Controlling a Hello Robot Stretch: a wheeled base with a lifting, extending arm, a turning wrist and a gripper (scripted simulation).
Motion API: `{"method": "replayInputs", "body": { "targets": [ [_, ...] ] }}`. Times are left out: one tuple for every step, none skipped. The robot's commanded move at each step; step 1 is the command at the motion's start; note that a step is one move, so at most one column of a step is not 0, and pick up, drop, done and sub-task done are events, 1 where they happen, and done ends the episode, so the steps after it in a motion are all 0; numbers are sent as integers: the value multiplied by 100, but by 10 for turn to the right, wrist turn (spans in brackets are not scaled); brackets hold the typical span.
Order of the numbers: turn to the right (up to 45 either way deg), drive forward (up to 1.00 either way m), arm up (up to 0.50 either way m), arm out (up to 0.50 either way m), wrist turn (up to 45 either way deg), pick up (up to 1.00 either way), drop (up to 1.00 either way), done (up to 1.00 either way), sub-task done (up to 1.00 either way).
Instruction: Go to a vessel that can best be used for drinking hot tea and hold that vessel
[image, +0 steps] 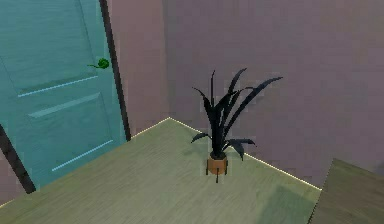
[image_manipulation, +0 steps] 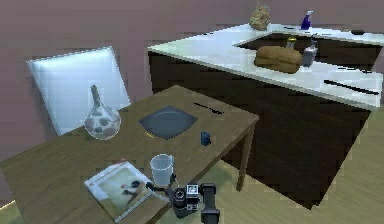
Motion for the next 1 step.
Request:
{"method": "replayInputs", "body": {
  "targets": [
    [0,0,0,0,0,100,0,0,0]
  ]
}}
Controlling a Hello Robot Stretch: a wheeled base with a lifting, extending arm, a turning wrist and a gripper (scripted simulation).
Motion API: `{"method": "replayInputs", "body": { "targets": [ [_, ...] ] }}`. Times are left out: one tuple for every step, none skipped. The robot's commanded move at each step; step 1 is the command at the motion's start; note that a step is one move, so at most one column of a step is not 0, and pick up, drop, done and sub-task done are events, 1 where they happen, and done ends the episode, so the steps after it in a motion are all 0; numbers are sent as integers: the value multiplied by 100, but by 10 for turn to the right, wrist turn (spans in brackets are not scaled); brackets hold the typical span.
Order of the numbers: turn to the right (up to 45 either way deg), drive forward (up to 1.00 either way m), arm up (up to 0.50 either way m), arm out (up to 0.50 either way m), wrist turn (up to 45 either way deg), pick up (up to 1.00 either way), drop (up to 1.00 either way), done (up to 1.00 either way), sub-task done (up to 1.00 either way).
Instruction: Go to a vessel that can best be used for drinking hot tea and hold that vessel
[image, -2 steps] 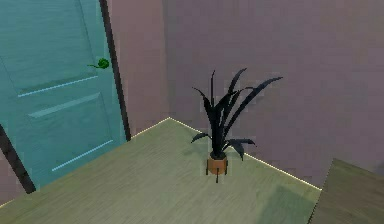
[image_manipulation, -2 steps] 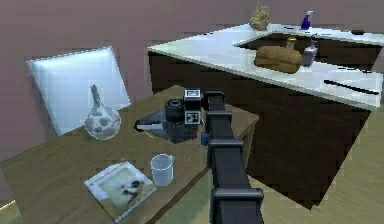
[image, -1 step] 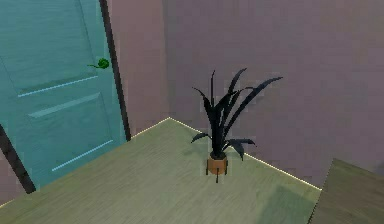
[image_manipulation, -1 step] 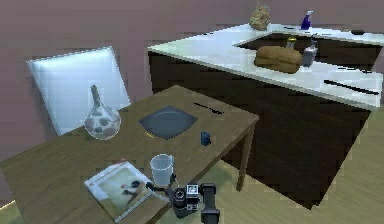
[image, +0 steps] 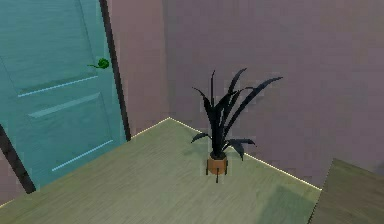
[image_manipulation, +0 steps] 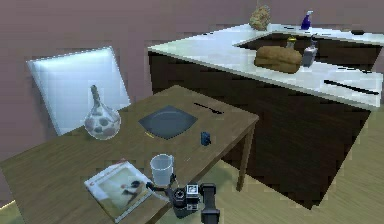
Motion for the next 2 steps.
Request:
{"method": "replayInputs", "body": {
  "targets": [
    [0,0,10,0,0,0,0,0,0],
    [0,0,0,0,0,0,0,100,0]
  ]
}}
